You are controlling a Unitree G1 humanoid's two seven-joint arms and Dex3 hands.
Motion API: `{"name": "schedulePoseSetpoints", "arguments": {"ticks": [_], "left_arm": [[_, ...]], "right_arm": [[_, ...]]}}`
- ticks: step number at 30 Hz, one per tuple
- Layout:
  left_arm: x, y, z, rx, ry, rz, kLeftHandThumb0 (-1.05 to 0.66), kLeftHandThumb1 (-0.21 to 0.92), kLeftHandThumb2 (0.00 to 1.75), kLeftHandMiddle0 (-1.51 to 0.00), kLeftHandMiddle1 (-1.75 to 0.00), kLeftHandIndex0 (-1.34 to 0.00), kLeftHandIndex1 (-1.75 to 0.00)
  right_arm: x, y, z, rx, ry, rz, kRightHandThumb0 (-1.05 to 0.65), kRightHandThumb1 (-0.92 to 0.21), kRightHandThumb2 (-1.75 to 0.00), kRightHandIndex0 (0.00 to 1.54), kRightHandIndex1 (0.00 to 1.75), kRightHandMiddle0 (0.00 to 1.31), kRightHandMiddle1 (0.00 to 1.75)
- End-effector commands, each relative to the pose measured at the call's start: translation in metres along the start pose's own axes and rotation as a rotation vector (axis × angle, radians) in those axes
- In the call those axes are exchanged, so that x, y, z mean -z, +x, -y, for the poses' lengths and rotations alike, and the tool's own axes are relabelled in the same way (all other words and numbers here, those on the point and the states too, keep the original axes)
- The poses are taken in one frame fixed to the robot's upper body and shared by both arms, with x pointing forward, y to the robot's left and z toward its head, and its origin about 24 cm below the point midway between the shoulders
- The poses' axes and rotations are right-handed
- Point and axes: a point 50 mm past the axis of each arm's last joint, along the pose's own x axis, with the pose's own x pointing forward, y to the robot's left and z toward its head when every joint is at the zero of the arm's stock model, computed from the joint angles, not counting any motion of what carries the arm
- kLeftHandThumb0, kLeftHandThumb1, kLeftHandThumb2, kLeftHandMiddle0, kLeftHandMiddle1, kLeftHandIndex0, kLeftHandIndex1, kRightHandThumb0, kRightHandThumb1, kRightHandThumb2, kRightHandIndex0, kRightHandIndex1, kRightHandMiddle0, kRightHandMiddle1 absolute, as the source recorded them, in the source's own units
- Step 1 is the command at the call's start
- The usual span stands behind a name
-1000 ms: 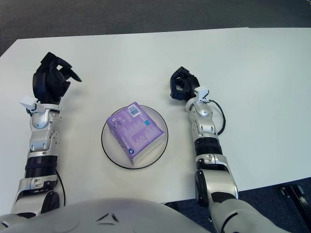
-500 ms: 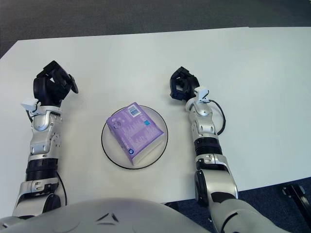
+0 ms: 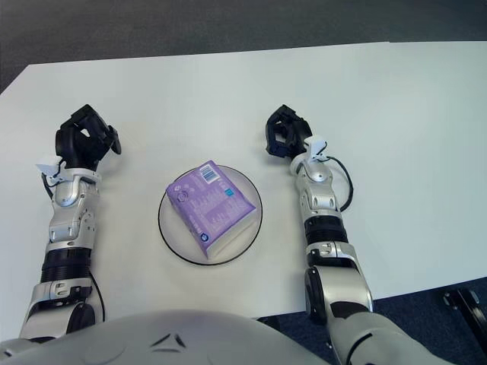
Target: Put the tissue paper into the plate.
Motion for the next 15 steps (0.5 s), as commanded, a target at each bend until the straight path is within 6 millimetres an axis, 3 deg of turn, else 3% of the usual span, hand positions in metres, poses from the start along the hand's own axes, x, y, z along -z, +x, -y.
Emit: {"name": "schedulePoseSetpoints", "arguments": {"ticks": [1,15], "left_arm": [[0.036,-0.026,-0.008,-0.051,-0.036,-0.147,-0.39,0.65,1.04,-1.38,-1.75,-1.11,-1.75],[0.058,-0.032,-0.008,-0.040,-0.080,-0.227,-0.35,0.59,1.08,-1.39,-1.75,-1.08,-1.75]], "right_arm": [[0.057,-0.028,0.000,0.015,0.042,-0.257,-0.43,-0.49,-1.11,1.04,1.75,0.48,1.75],[0.058,-0.029,0.001,0.015,0.042,-0.257,-0.43,-0.49,-1.10,1.02,1.75,0.48,1.75]]}}
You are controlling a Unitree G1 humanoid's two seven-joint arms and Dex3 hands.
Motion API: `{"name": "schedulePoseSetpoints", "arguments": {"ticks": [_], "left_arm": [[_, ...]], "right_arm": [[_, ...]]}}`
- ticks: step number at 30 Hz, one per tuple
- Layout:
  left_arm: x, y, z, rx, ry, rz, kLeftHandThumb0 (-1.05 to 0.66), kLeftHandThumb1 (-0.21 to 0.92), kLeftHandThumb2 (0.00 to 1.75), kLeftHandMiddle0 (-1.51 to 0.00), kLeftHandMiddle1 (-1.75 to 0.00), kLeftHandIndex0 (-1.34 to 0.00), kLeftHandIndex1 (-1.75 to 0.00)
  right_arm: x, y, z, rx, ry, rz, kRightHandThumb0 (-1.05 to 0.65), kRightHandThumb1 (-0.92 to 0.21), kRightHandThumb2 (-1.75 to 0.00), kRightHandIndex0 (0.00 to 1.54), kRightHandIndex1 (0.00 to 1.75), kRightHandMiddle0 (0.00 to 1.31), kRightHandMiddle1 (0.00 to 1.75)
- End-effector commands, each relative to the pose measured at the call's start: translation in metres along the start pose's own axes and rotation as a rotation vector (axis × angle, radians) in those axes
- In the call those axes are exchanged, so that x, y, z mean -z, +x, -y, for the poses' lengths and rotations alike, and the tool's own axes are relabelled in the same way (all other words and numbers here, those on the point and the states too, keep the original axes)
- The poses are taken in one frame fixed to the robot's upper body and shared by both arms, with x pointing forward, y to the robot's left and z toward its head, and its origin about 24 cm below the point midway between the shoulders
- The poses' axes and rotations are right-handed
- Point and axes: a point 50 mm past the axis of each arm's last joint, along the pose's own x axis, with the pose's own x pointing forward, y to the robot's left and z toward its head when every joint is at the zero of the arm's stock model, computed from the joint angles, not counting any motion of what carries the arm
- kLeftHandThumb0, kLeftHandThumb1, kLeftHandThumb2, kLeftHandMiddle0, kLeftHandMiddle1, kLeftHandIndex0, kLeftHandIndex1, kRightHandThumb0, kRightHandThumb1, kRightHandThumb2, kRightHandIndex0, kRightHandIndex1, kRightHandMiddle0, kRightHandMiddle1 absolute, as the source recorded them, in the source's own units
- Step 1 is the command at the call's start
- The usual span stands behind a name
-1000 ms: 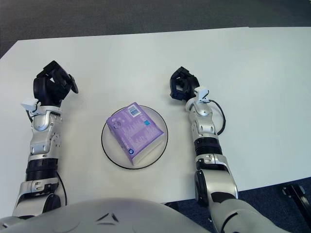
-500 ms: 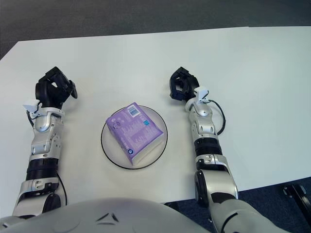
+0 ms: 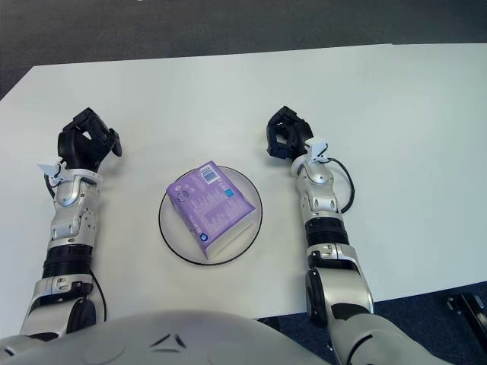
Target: Put the tissue paper into the plate.
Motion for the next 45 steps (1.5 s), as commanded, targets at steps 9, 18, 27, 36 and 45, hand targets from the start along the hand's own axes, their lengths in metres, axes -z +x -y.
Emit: {"name": "schedulePoseSetpoints", "arguments": {"ticks": [9,18,27,36,45], "left_arm": [[0.050,-0.035,-0.004,-0.049,-0.041,-0.212,-0.36,0.59,1.09,-1.39,-1.75,-1.08,-1.75],[0.051,-0.039,0.000,-0.029,-0.035,-0.224,-0.38,0.59,1.08,-1.39,-1.75,-1.07,-1.75],[0.052,-0.045,0.007,-0.011,-0.043,-0.223,-0.38,0.60,1.07,-1.38,-1.75,-1.06,-1.75],[0.050,-0.052,0.015,0.017,-0.049,-0.219,-0.36,0.60,1.07,-1.38,-1.75,-1.06,-1.75],[0.052,-0.057,0.020,0.042,-0.026,-0.230,-0.37,0.61,1.08,-1.38,-1.75,-1.08,-1.75]], "right_arm": [[0.056,-0.027,-0.001,0.009,0.047,-0.248,-0.43,-0.50,-1.09,1.02,1.75,0.47,1.75],[0.056,-0.027,-0.002,0.010,0.044,-0.247,-0.43,-0.50,-1.09,1.02,1.75,0.47,1.75],[0.056,-0.027,-0.002,0.018,0.042,-0.251,-0.43,-0.49,-1.10,1.03,1.75,0.48,1.75],[0.055,-0.027,-0.003,0.024,0.053,-0.235,-0.43,-0.49,-1.10,1.03,1.75,0.48,1.75],[0.055,-0.027,-0.003,0.035,0.058,-0.230,-0.43,-0.49,-1.10,1.04,1.75,0.48,1.75]]}}
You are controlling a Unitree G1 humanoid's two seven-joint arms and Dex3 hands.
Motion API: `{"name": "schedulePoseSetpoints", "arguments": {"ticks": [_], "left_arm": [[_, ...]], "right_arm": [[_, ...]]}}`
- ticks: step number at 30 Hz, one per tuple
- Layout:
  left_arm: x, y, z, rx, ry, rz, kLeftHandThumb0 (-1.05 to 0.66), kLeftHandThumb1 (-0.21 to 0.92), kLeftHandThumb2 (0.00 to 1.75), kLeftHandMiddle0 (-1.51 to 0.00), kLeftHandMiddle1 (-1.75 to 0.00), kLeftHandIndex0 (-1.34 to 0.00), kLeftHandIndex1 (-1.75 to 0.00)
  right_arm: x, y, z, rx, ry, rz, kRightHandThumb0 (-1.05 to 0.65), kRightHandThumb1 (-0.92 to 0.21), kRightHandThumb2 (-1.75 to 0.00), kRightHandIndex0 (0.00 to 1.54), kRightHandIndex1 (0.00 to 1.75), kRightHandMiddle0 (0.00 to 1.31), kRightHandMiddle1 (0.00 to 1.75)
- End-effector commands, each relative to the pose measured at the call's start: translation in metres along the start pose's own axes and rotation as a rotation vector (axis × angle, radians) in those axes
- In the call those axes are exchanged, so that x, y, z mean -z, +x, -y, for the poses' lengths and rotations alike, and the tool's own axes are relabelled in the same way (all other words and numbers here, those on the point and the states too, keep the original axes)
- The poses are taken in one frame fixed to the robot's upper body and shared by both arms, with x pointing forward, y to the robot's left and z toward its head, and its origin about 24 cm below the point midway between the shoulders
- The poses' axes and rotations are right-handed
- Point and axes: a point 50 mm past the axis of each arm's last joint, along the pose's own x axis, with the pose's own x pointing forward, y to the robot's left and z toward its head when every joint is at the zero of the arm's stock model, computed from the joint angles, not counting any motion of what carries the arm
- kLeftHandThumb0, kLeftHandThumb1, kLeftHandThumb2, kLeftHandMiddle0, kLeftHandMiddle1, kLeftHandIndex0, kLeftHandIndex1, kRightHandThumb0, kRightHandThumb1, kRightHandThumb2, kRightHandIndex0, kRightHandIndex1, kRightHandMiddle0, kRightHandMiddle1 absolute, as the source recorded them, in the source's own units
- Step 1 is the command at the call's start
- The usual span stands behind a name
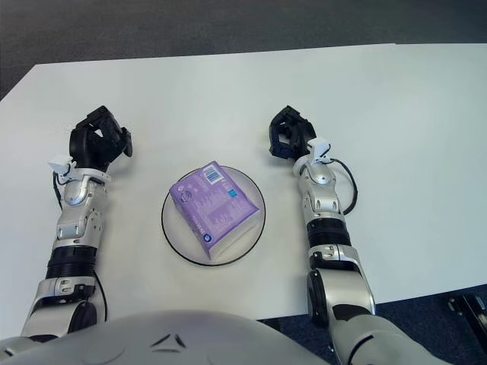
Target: Put the tissue paper into the plate.
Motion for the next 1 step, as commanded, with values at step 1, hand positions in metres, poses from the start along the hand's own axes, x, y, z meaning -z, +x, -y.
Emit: {"name": "schedulePoseSetpoints", "arguments": {"ticks": [1], "left_arm": [[0.0571,-0.0538,0.0037,-0.070,-0.056,-0.252,-0.37,0.61,1.08,-1.38,-1.75,-1.08,-1.75]], "right_arm": [[0.0556,-0.0268,-0.0042,0.020,0.055,-0.243,-0.43,-0.49,-1.11,1.04,1.75,0.48,1.75]]}}
